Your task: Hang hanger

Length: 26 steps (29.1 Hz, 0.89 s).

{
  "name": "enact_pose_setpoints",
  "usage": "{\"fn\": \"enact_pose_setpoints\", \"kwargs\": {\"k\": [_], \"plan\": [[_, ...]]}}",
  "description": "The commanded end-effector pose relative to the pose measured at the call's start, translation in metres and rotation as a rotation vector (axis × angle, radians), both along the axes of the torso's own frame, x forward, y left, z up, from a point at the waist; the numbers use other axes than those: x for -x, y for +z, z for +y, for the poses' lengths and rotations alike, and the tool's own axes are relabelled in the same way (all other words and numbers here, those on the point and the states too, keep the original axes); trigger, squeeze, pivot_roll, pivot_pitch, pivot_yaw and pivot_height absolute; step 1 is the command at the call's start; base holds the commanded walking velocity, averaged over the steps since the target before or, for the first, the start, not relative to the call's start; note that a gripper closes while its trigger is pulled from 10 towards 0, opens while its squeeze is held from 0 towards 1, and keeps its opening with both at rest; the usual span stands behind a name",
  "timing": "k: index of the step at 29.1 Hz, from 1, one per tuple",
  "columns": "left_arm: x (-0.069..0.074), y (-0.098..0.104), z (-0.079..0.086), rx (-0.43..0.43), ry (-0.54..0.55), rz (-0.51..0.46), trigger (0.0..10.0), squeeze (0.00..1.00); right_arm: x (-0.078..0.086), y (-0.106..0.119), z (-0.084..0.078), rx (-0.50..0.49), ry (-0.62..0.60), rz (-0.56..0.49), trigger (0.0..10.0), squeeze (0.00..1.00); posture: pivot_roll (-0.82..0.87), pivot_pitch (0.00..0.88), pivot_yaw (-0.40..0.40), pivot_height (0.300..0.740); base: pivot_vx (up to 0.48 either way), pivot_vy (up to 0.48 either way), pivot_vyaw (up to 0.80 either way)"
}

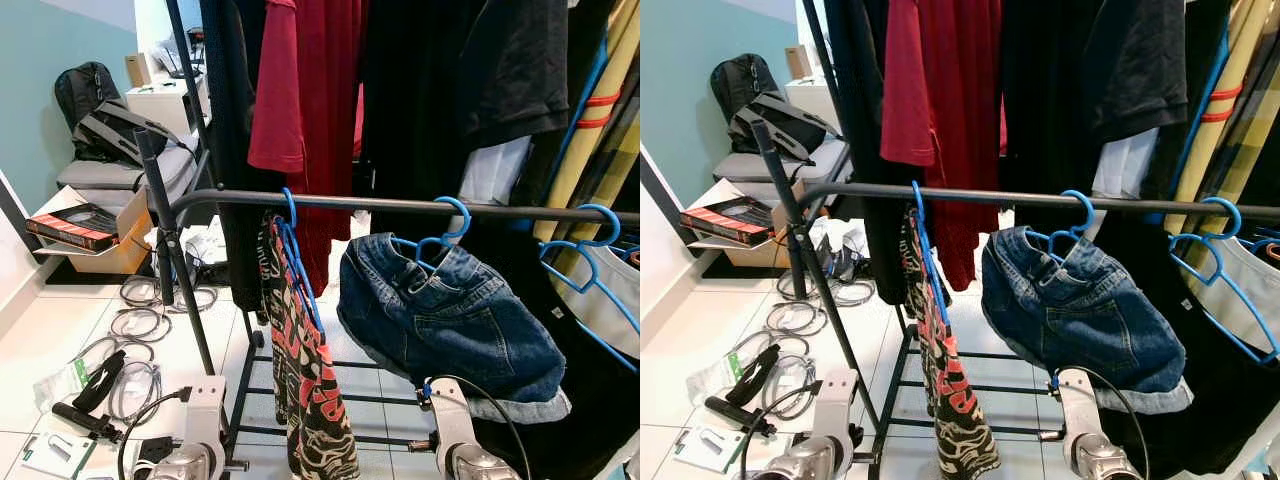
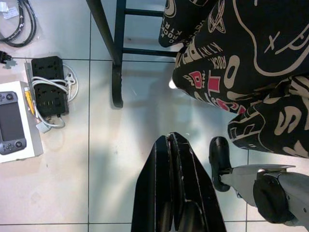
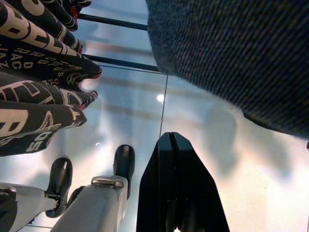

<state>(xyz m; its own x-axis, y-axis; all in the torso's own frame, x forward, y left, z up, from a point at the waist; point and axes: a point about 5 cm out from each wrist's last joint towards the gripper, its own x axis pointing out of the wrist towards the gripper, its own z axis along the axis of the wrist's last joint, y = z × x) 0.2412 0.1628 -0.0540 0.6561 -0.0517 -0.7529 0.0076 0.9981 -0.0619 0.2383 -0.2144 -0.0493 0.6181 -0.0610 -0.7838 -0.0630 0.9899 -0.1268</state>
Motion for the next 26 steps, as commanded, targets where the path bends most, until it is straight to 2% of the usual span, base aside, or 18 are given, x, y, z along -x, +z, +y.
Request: {"fn": "enact_pose_setpoints", "kwargs": {"k": [1, 20, 26], "plan": [[0.0024, -0.0014, 0.0041, -0.011, -0.002, 0.008, 10.0, 0.0, 0.0014, -0.0009, -0.0002, 0.005, 0.01, 0.007, 10.0, 0.0, 0.0, 0.016, 0.01, 0.74, 0.0, 0.0, 0.0], [0.0037, -0.0024, 0.0036, -0.017, -0.01, 0.015, 10.0, 0.0, 0.0029, -0.0016, -0.0016, 0.009, 0.017, 0.017, 10.0, 0.0, 0.0, 0.028, 0.004, 0.74, 0.0, 0.0, 0.0], [0.0034, -0.0022, 0.0039, -0.036, -0.028, 0.015, 10.0, 0.0, 0.0031, -0.0017, -0.0019, 0.01, 0.02, 0.019, 10.0, 0.0, 0.0, 0.029, 0.002, 0.74, -0.283, 0.0, 0.0]]}}
